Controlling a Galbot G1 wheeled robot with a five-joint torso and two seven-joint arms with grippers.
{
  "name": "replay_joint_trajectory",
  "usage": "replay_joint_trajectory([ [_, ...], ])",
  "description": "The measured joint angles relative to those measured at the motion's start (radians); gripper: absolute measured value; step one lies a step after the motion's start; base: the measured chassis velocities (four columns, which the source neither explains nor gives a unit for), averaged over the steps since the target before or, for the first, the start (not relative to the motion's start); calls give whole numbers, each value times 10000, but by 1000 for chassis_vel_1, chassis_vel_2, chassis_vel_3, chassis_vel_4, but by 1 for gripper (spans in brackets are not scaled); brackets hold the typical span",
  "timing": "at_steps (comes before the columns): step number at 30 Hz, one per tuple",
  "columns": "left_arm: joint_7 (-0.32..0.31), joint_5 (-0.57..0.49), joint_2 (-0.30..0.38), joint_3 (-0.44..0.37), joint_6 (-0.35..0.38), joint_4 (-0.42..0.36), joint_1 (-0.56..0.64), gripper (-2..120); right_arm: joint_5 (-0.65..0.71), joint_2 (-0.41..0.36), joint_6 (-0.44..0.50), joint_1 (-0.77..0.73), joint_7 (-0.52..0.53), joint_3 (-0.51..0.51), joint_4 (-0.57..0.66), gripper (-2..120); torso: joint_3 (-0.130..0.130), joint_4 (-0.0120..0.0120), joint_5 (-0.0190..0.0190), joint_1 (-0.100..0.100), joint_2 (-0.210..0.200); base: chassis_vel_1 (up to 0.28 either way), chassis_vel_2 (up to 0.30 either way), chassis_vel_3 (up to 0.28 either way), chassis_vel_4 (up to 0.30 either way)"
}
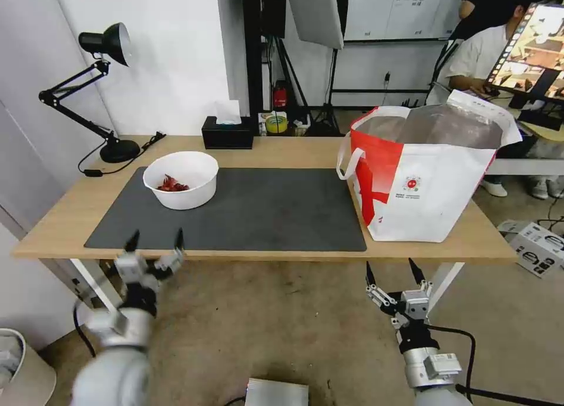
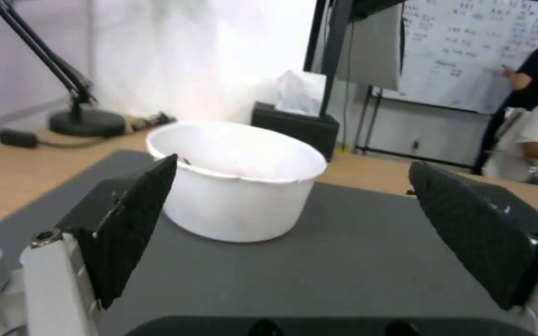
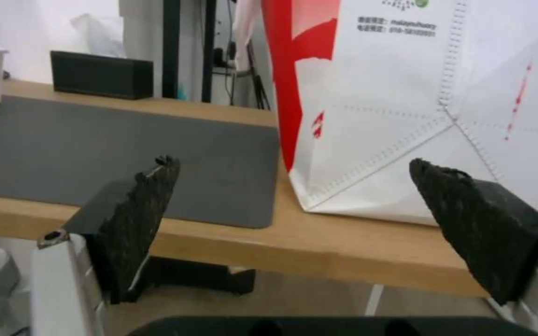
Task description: Pick up the trash from the table and place it into the takeout bag.
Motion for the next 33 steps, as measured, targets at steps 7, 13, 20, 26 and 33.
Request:
replay_joint_trajectory([
  [7,-1029,-3078,2195,420,860,913,-1923,100,-4,40,-147,114,-28,-32,110,92,0,1,-4,0,0,0,0,0,0],
  [13,-1923,-5619,3489,1237,1689,2245,-3931,100,-5,68,-209,160,-28,-25,184,92,1,1,-1,0,0,0,0,0,0],
  [20,-3576,-7643,4264,3121,3000,4110,-6608,100,-5,119,-249,163,-29,9,258,91,1,2,0,1,-1,0,0,0,0],
  [26,-4158,-7859,4295,4613,3467,5390,-8214,100,-5,156,-280,194,-24,30,290,89,1,1,1,1,-1,0,0,0,0],
  [33,-4283,-7225,4224,5776,3682,6547,-9409,100,-1,184,-287,165,-2,101,316,89,0,0,2,1,-1,0,0,0,0],
])
